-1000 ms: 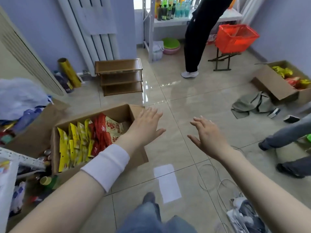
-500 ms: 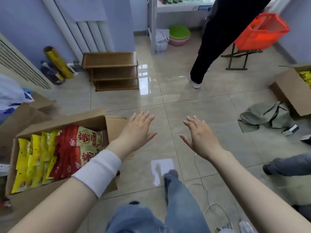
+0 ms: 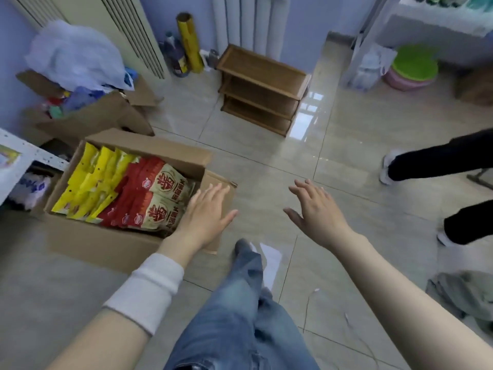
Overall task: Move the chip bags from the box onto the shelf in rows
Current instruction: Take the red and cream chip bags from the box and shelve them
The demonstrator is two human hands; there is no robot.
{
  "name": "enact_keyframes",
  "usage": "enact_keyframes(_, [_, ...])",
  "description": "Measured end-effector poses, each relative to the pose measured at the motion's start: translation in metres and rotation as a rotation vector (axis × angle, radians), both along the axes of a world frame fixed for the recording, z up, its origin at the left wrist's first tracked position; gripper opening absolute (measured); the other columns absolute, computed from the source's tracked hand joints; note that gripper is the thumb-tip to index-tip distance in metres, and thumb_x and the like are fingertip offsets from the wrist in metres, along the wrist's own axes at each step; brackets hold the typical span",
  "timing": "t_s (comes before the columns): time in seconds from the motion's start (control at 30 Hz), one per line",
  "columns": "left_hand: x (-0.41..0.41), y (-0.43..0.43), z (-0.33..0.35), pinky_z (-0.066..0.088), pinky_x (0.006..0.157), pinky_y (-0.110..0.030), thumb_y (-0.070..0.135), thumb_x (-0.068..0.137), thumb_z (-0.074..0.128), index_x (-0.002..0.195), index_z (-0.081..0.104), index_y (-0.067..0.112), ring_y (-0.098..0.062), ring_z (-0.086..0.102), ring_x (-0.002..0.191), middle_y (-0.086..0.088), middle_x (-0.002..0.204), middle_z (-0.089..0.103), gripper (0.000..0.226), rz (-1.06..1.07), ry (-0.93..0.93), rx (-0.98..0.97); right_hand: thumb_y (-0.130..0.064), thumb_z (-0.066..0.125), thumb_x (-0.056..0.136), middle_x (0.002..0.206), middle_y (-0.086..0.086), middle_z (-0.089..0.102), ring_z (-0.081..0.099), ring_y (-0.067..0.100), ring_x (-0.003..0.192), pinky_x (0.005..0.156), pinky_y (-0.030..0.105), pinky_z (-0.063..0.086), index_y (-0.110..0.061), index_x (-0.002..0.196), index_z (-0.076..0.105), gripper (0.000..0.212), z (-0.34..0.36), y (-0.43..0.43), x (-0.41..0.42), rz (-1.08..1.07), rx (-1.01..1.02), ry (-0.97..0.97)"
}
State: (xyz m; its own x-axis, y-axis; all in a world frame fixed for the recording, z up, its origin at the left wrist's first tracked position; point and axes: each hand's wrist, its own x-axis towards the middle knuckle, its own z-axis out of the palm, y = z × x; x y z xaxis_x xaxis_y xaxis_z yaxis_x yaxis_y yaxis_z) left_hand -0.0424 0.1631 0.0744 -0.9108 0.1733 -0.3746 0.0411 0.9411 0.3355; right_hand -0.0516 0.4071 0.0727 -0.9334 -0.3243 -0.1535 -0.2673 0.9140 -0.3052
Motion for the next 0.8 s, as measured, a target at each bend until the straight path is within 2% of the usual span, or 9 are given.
enact_keyframes(0.2, [-0.032,-0.041,0.002,0.006,0.116,-0.035,0.045,0.095,0.037,0.146,0.021,0.017,-0.016,0.011,0.143,-0.003,0.155,0.016,0.061,0.272,0.026,0.066,-0.044,0.042,0.094,0.151,0.006,0.027,0.014,0.023,0.142,0.115,0.038,0.011,-0.013,0.141,0.032,0.057,0.017,-0.050,-0.082,0.234,0.071,-0.059])
enact_keyframes(0.33, [-0.044,-0.061,0.005,0.009,0.115,-0.035,0.043,0.096,0.038,0.146,0.022,0.018,-0.017,0.014,0.142,-0.003,0.154,0.019,0.058,0.418,0.067,0.084,-0.046,0.040,0.094,0.150,0.006,0.029,0.016,0.023,0.142,0.115,0.039,0.013,-0.015,0.140,0.034,0.057,0.025,-0.091,-0.133,0.381,0.092,-0.035])
enact_keyframes(0.57, [-0.037,-0.081,-0.024,0.016,0.114,-0.032,0.041,0.094,0.045,0.142,0.032,0.017,-0.019,0.024,0.139,-0.004,0.150,0.030,0.056,0.777,0.062,0.104,-0.045,0.032,0.097,0.153,0.000,0.021,0.009,0.018,0.143,0.115,0.033,0.003,-0.020,0.144,0.026,0.054,0.005,-0.177,-0.187,0.732,0.141,-0.115])
enact_keyframes(0.67, [-0.038,-0.085,-0.033,0.013,0.114,-0.032,0.041,0.094,0.045,0.143,0.030,0.017,-0.017,0.020,0.141,-0.003,0.152,0.027,0.056,0.921,0.033,0.083,-0.043,0.034,0.097,0.153,0.001,0.023,0.011,0.019,0.143,0.115,0.032,0.004,-0.018,0.144,0.027,0.053,-0.011,-0.210,-0.207,0.898,0.165,-0.143])
enact_keyframes(0.8, [-0.046,-0.083,-0.046,0.011,0.115,-0.030,0.042,0.095,0.043,0.144,0.027,0.018,-0.019,0.020,0.141,-0.003,0.152,0.025,0.057,1.113,0.021,0.046,-0.039,0.038,0.096,0.146,0.007,0.035,0.023,0.023,0.140,0.114,0.035,0.012,-0.011,0.137,0.039,0.050,-0.032,-0.241,-0.228,1.071,0.123,-0.190])
